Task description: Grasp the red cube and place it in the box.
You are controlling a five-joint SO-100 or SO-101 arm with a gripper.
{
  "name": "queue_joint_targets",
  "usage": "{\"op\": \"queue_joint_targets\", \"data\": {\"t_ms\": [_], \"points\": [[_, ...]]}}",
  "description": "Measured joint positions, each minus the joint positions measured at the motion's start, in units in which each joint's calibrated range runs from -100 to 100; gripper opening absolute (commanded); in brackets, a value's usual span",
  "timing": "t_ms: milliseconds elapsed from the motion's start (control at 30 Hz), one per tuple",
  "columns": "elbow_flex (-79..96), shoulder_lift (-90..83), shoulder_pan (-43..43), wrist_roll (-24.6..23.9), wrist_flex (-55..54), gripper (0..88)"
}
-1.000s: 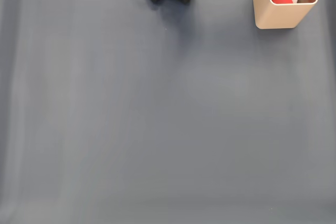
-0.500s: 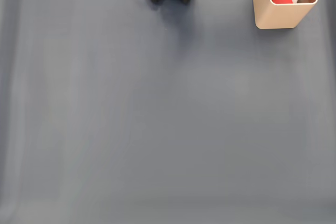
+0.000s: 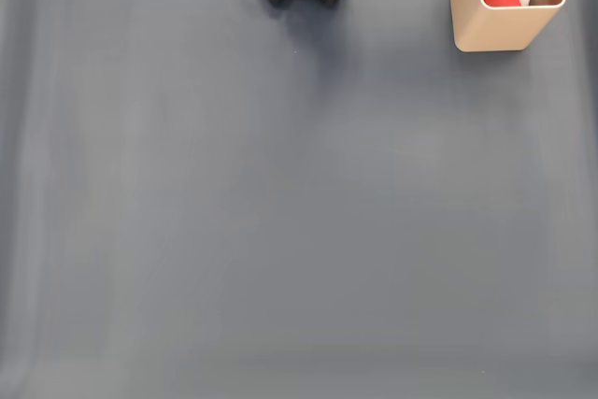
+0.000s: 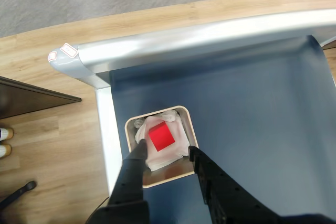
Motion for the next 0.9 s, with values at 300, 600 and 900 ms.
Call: {"op": "queue_joint_targets", "data": {"t_ms": [300,600,900], "points": [[0.73,-0.62,3.98,-0.34,0.0,0.2],[3.73,-2.14,20.52,1.51,0.0,0.2],[8.38,-2.59,37.58,4.35,-0.65,0.2]]}}
